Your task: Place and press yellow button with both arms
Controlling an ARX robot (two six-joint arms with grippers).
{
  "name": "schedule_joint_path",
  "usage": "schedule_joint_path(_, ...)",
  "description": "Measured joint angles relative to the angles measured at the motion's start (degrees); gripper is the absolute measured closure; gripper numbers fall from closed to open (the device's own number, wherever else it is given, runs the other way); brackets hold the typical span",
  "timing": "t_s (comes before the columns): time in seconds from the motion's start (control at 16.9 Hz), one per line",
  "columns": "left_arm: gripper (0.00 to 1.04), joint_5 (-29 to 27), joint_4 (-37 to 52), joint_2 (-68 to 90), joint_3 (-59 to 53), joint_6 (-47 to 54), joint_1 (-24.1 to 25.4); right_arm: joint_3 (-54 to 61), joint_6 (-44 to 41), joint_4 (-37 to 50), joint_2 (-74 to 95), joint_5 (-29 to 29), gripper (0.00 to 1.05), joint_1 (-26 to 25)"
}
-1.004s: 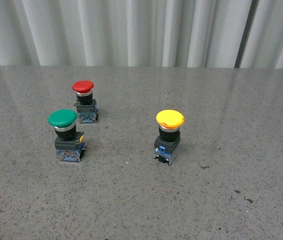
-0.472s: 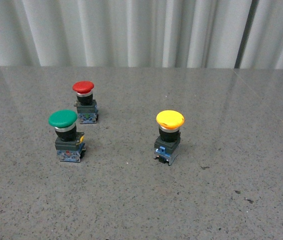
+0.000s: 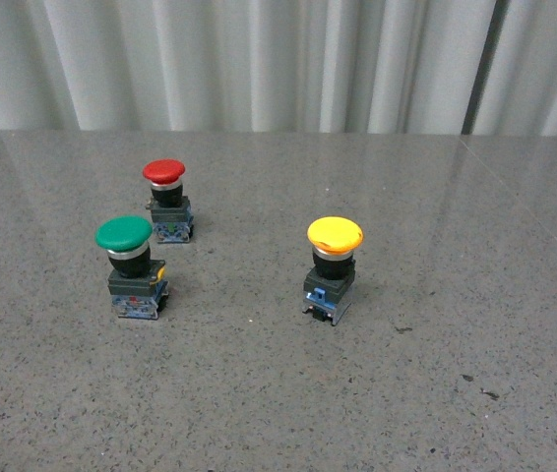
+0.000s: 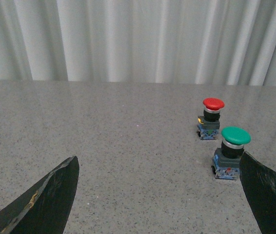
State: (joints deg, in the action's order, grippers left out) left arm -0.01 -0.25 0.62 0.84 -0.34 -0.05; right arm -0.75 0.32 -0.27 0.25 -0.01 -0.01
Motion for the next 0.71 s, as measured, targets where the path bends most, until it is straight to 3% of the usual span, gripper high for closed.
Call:
schedule_joint_path(0.3, 0.07, 0.0, 0.0, 0.0, 0.0, 0.0, 0.0, 0.0, 0.0, 0.0, 0.0, 0.0, 0.05, 0.0)
schedule_joint_path(0.71, 0.07, 0.0, 0.0, 0.0, 0.0, 0.0, 0.0, 0.0, 0.0, 0.0, 0.0, 0.0, 0.06, 0.0)
